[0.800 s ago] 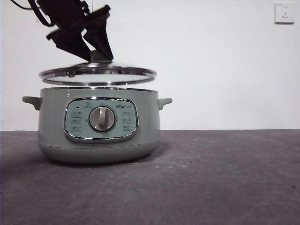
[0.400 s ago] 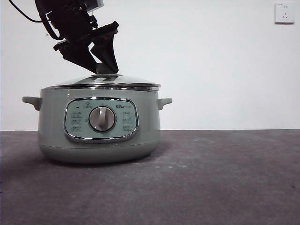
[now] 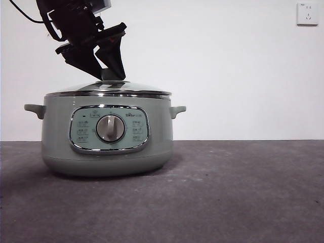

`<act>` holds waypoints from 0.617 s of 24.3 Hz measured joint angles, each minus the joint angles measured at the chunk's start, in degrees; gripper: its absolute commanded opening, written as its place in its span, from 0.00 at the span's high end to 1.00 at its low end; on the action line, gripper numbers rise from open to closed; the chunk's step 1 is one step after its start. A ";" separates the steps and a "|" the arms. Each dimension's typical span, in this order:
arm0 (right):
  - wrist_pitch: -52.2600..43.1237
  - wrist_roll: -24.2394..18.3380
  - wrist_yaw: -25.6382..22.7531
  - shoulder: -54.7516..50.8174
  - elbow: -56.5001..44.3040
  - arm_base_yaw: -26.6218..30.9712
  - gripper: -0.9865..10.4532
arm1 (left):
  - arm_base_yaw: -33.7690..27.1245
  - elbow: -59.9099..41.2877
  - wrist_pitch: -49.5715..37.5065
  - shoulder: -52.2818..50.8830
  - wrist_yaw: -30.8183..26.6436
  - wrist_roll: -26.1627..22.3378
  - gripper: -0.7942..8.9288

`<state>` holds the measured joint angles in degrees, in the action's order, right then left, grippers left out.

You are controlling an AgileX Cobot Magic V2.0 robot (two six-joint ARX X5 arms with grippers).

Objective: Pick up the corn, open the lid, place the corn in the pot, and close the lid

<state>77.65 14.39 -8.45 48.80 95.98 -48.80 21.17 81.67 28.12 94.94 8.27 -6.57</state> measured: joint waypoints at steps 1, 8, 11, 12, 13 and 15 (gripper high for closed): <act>0.00 0.00 -0.02 0.00 0.00 0.00 0.53 | 0.02 0.09 0.13 0.00 -0.35 -0.11 0.93; 0.00 -0.02 -0.09 0.00 0.00 0.00 0.53 | 0.02 0.13 1.03 0.00 -0.63 -0.70 0.93; 0.02 -0.02 -0.09 0.00 0.00 0.00 0.53 | 0.02 0.13 0.98 0.00 -0.63 -0.66 0.88; 0.00 -0.02 -0.09 0.00 0.00 0.00 0.53 | 0.02 0.13 0.98 0.00 -0.63 -0.66 0.76; 0.00 -0.02 -0.09 0.00 0.00 0.00 0.53 | 0.02 0.13 0.98 0.00 -0.63 -0.66 0.59; 0.00 -0.02 -0.09 0.00 0.00 0.00 0.53 | 0.00 0.13 0.98 0.00 -0.63 -0.63 0.42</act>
<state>77.65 14.37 -8.54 48.80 95.98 -48.80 21.17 81.80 29.10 94.94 7.64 -7.20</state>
